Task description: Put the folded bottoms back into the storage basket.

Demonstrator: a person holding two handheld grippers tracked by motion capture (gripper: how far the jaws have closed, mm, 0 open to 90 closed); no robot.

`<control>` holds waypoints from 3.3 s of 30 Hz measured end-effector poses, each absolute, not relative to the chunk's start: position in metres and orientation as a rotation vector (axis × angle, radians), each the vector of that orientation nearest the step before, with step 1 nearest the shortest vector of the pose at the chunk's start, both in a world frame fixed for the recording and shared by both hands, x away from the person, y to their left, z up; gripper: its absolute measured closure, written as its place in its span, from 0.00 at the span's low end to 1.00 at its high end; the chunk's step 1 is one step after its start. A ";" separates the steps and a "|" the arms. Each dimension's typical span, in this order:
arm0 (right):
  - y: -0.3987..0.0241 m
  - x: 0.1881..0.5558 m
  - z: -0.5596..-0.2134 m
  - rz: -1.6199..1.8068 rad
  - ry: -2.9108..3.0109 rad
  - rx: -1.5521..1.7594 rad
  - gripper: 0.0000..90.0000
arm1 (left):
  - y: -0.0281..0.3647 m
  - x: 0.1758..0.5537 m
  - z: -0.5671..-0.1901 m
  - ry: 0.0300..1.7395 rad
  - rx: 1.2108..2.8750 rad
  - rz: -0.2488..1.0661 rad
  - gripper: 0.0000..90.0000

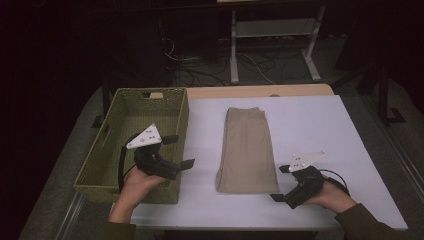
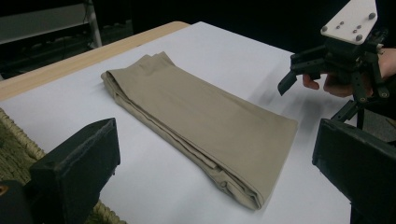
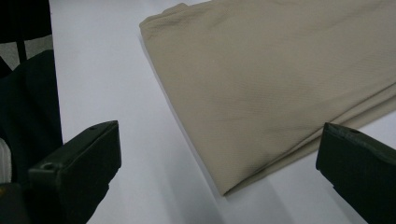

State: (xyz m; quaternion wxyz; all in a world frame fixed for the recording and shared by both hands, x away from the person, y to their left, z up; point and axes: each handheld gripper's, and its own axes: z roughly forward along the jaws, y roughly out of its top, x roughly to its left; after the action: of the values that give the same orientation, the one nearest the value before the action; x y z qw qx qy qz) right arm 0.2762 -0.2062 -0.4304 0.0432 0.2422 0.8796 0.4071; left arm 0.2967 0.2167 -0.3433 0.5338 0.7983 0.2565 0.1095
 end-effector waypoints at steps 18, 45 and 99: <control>-0.195 0.283 -0.426 1.293 2.699 0.721 0.00 | 0.217 0.297 -0.343 0.617 1.902 0.261 0.01; -0.171 0.299 -0.419 1.354 2.725 0.663 0.00 | 0.217 0.297 -0.343 0.620 1.902 0.263 0.01; -0.130 0.320 -0.420 1.360 2.835 0.569 0.33 | 0.217 0.298 -0.344 0.621 1.900 0.258 0.01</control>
State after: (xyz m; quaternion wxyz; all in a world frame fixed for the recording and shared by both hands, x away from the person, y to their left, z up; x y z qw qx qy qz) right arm 0.3204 -0.1295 -0.4198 -0.0270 0.1780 0.8869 0.4255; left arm 0.2978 0.2168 -0.3438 0.5337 0.7973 0.2605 0.1081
